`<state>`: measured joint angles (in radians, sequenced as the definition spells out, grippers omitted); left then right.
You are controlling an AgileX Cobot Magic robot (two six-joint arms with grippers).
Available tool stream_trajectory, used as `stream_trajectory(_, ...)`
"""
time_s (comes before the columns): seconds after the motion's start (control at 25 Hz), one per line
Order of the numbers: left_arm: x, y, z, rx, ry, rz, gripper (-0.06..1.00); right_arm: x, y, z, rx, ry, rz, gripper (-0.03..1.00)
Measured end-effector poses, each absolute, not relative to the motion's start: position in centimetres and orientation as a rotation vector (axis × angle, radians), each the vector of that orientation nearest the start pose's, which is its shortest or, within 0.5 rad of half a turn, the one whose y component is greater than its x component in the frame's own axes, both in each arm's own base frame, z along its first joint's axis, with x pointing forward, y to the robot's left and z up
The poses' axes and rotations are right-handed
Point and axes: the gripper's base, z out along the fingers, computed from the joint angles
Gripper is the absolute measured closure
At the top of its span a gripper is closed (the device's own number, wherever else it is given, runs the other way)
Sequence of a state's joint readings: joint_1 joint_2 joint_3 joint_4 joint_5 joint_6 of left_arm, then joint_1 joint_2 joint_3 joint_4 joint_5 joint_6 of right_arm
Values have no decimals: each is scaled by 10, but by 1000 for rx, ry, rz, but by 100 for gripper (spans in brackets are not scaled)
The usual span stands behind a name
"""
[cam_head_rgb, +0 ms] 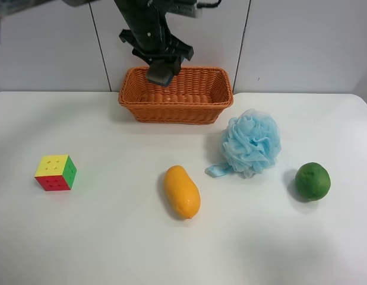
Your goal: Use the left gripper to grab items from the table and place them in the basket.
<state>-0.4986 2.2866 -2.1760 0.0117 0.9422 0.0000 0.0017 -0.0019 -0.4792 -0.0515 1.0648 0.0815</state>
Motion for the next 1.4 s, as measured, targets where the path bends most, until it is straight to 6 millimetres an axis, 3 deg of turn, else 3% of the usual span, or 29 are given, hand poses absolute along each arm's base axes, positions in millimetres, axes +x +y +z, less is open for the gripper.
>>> stream_trajectory(0.2,473,-256,201,704,2432,-158,39,-3,-4,271,84,2064,-11,-2)
stream_trajectory(0.44,482,-251,190,701,2409,-147,39,-3,-4,271,84,2064,-11,-2)
stream_trajectory(0.48,483,-250,191,695,2399,-147,35,-3,-4,271,84,2064,-11,-2)
stream_trajectory(0.6,486,-245,192,697,2388,-136,6,-3,-4,271,84,2064,-11,-2)
stream_trajectory(0.72,485,-243,194,726,2390,-113,-3,-3,-4,271,84,2064,-11,-2)
stream_trajectory(0.88,474,-237,225,736,2412,-100,-4,-3,-4,271,84,2064,-11,-2)
stream_trajectory(1.28,409,-190,362,706,2439,-34,-5,-3,-4,271,84,2064,-11,-2)
stream_trajectory(1.4,391,-169,380,683,2438,-65,-5,-3,-4,271,84,2064,-11,-2)
